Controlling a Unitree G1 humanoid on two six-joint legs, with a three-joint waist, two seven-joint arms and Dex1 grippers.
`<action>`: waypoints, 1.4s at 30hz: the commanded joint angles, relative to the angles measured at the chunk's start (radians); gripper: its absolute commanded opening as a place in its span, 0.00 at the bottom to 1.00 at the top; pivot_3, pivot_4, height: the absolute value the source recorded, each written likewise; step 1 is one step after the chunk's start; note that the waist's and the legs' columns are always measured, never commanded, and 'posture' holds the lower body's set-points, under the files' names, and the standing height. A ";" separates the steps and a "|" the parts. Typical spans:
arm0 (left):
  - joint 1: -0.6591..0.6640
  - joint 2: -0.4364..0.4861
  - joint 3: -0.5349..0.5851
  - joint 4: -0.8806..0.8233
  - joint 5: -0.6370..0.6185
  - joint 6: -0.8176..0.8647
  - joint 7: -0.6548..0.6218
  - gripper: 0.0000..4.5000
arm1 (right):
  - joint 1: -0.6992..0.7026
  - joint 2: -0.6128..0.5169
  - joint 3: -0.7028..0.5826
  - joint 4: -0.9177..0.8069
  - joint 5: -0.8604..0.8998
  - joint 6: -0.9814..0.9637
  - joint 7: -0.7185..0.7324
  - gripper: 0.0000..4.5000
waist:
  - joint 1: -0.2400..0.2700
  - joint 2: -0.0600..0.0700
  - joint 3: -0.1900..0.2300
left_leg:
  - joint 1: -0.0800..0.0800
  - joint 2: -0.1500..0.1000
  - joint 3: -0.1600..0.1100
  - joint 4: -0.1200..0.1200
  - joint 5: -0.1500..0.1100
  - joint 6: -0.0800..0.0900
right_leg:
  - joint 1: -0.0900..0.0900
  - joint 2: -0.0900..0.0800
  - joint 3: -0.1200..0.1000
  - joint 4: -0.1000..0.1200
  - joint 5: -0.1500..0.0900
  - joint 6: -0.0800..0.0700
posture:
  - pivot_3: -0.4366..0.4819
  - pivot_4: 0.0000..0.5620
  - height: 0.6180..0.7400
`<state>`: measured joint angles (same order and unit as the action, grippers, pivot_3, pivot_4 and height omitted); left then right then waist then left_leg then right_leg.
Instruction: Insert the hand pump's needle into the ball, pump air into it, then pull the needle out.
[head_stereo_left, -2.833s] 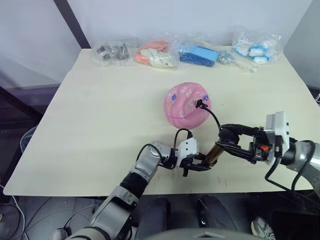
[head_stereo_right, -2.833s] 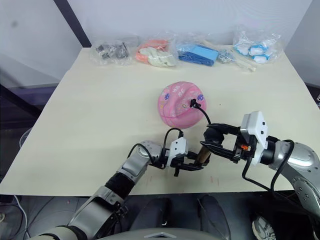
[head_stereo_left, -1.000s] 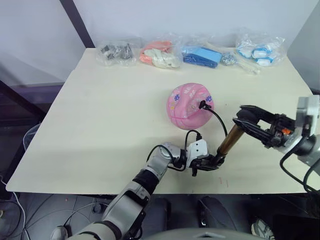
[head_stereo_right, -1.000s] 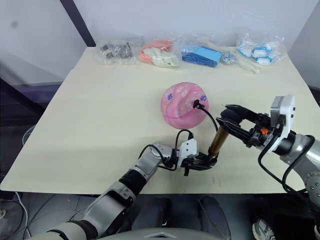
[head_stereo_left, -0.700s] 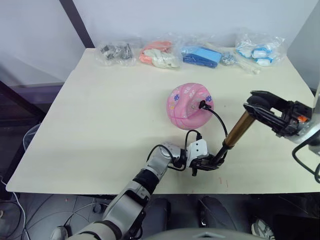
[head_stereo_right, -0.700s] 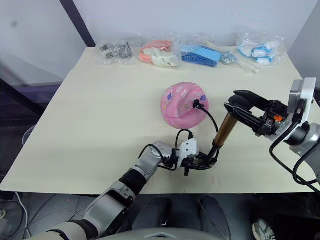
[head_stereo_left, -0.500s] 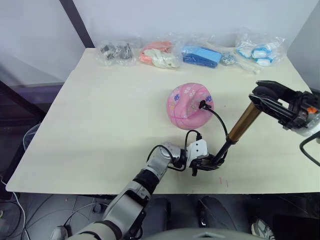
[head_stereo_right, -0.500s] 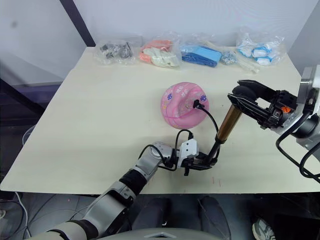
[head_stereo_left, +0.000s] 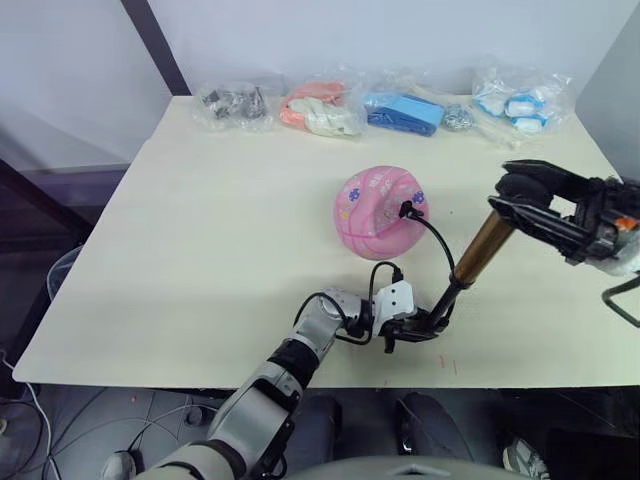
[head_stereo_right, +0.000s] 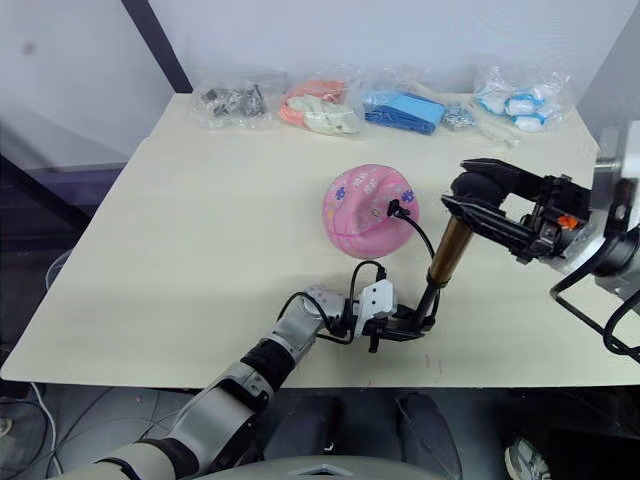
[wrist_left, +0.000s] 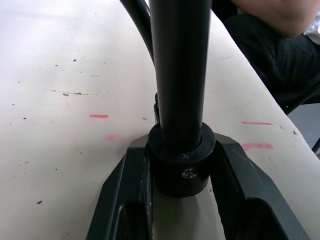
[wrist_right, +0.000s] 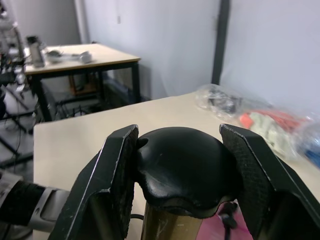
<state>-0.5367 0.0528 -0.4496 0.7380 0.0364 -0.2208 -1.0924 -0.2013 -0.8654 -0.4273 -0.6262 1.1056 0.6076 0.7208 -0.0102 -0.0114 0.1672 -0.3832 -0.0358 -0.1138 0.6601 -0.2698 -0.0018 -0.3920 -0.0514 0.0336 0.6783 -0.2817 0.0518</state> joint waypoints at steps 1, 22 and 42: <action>-0.012 -0.021 -0.022 0.086 0.059 -0.021 0.054 0.24 | -0.005 -0.005 0.012 -0.077 -0.041 -0.046 0.022 0.47 | 0.001 0.000 0.000 | 0.000 0.000 0.000 0.001 0.000 0.000 | 0.000 0.000 0.000 0.000 0.000 0.000 | 0.48 0.27 1.00; -0.083 -0.087 0.026 0.246 0.090 -0.097 0.142 0.24 | 0.325 0.133 0.238 -0.037 -0.369 -0.245 0.091 0.47 | 0.004 -0.010 -0.019 | 0.005 -0.003 -0.005 0.008 -0.006 0.009 | 0.015 -0.002 -0.006 -0.008 0.001 0.005 | 0.48 0.27 1.00; -0.080 -0.079 0.027 0.252 0.099 -0.032 0.111 0.24 | 0.196 0.089 0.063 0.017 -0.179 -0.201 0.076 0.47 | 0.002 -0.007 -0.024 | 0.004 -0.004 -0.007 0.008 -0.006 0.009 | 0.015 -0.003 -0.007 -0.010 0.001 0.006 | 0.48 0.27 1.00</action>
<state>-0.6262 -0.0362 -0.4244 0.9528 0.1132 -0.3036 -1.0000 0.0409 -0.7429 -0.2688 -0.5473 0.8309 0.3884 0.8004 -0.0087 -0.0184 0.1427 -0.3794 -0.0401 -0.1210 0.6680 -0.2760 0.0075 -0.3768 -0.0544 0.0266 0.6678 -0.2808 0.0574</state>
